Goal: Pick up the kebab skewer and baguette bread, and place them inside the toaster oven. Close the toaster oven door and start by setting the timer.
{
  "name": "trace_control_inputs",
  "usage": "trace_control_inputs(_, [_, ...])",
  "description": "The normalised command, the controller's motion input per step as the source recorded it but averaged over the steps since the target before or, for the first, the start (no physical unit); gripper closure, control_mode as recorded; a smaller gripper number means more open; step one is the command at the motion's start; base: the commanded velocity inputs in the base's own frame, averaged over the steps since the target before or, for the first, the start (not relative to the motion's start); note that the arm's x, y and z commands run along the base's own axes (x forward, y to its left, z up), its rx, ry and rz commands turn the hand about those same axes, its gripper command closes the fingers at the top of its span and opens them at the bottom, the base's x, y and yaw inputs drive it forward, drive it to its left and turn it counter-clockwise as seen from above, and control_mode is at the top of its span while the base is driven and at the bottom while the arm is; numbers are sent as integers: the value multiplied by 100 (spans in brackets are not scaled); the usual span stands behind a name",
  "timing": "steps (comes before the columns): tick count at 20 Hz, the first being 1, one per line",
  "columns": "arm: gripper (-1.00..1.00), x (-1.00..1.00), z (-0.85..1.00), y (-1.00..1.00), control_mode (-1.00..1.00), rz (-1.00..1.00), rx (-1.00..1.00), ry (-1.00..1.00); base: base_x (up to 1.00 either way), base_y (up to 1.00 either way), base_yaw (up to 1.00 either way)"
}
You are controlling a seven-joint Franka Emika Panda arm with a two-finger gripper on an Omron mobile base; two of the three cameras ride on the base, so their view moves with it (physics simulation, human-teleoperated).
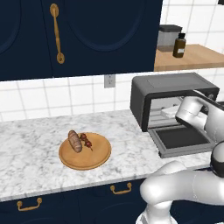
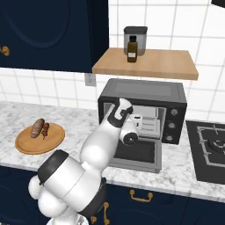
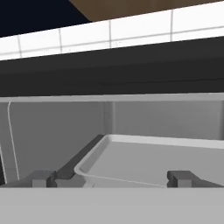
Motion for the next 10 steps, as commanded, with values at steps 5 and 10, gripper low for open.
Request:
trace_control_inputs(5, [-100,2,0,-21,-100,-2,0,0,0,0,0])
trace_control_inputs(10, [-100,17,0,-15,-100,-3,0,0,0,0,0])
